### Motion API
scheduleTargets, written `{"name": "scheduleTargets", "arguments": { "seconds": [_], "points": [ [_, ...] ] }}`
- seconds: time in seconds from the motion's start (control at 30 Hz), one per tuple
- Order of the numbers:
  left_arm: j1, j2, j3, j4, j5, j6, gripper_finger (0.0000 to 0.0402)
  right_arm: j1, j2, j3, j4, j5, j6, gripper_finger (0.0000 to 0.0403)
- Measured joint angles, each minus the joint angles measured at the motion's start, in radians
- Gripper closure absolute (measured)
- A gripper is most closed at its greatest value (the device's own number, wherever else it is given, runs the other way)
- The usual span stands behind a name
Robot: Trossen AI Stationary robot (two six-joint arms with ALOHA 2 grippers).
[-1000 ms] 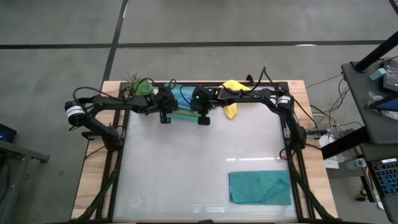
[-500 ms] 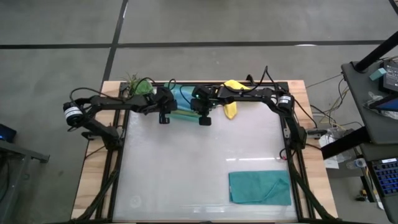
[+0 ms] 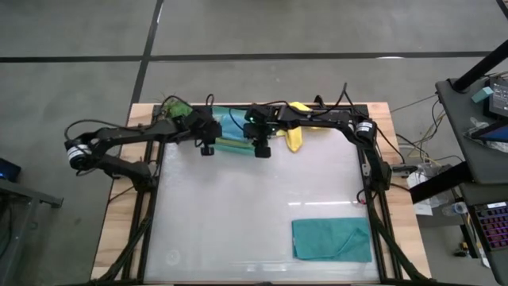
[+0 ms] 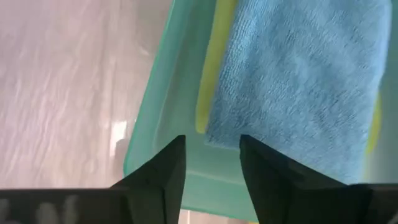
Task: Fold microfiber towels
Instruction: Put the blue microfiber towel into the bin
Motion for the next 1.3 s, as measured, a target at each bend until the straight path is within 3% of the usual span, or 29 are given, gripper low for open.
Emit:
{"name": "scheduleTargets", "arguments": {
  "seconds": [0.17, 0.6, 0.97, 1.3],
  "points": [
    [0.019, -0.013, 0.0, 0.019, 0.211, -0.055, 0.0299, -0.01, -0.001, 0.025, 0.0, 0.0, -0.009, 0.0267],
    [0.109, 0.144, -0.002, 0.199, 0.22, -0.034, 0.0397, -0.064, 0.005, 0.028, 0.072, 0.001, 0.04, 0.0387],
    [0.15, 0.265, -0.002, 0.235, 0.222, -0.026, 0.04, -0.087, 0.066, 0.027, 0.231, 0.003, 0.087, 0.0394],
    [0.149, 0.289, -0.002, 0.214, 0.214, -0.03, 0.04, -0.088, 0.14, 0.027, 0.239, 0.011, 0.073, 0.0394]
  ]
}}
